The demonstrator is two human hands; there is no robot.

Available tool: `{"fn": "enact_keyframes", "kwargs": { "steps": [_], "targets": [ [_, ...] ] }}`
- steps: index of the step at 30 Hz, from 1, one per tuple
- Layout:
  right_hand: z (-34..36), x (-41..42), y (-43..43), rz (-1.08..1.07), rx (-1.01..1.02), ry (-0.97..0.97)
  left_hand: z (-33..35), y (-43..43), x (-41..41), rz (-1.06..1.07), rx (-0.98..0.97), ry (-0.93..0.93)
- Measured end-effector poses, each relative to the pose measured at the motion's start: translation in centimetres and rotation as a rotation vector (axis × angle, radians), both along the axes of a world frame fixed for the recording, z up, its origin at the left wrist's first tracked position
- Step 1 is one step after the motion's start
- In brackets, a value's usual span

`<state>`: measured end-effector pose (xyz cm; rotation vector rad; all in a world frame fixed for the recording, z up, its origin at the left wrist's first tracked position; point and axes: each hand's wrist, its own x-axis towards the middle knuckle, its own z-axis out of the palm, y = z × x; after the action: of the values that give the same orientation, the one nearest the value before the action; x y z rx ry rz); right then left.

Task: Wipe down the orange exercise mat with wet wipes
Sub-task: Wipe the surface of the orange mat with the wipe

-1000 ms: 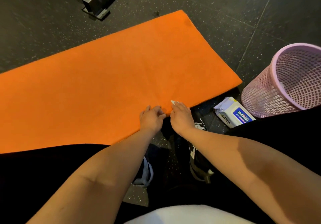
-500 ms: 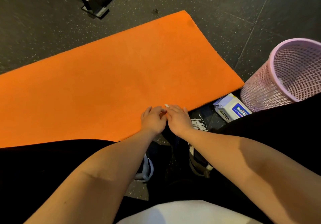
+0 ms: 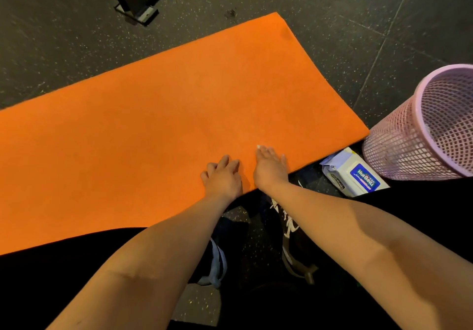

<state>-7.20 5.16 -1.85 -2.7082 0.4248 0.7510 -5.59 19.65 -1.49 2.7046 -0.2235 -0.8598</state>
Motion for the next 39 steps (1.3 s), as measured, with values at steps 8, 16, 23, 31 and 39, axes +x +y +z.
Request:
{"fn": "enact_keyframes", "kwargs": {
  "steps": [8,16,23,31,39],
  "targets": [
    [-2.4,2.7,0.9,0.231,0.177,-0.027,-1.2,-0.7,2.9,0.016,0.035,-0.001],
    [-3.2,7.6,0.4,0.032,0.091,0.007,-2.7,-1.9,7.1,0.046,0.057,0.032],
    [-4.5,8.0,-1.3,0.118,0.046,-0.046,-4.3,-0.5,8.7,0.033,-0.004,0.023],
    [-4.3,7.6,1.6,0.215,0.224,-0.064,-4.6,-0.8,8.1,0.092,-0.039,-0.008],
    [-3.8,7.4,0.5,0.003,0.083,-0.057,-4.1,-0.8,7.8,0.06,-0.041,0.0]
  ]
}}
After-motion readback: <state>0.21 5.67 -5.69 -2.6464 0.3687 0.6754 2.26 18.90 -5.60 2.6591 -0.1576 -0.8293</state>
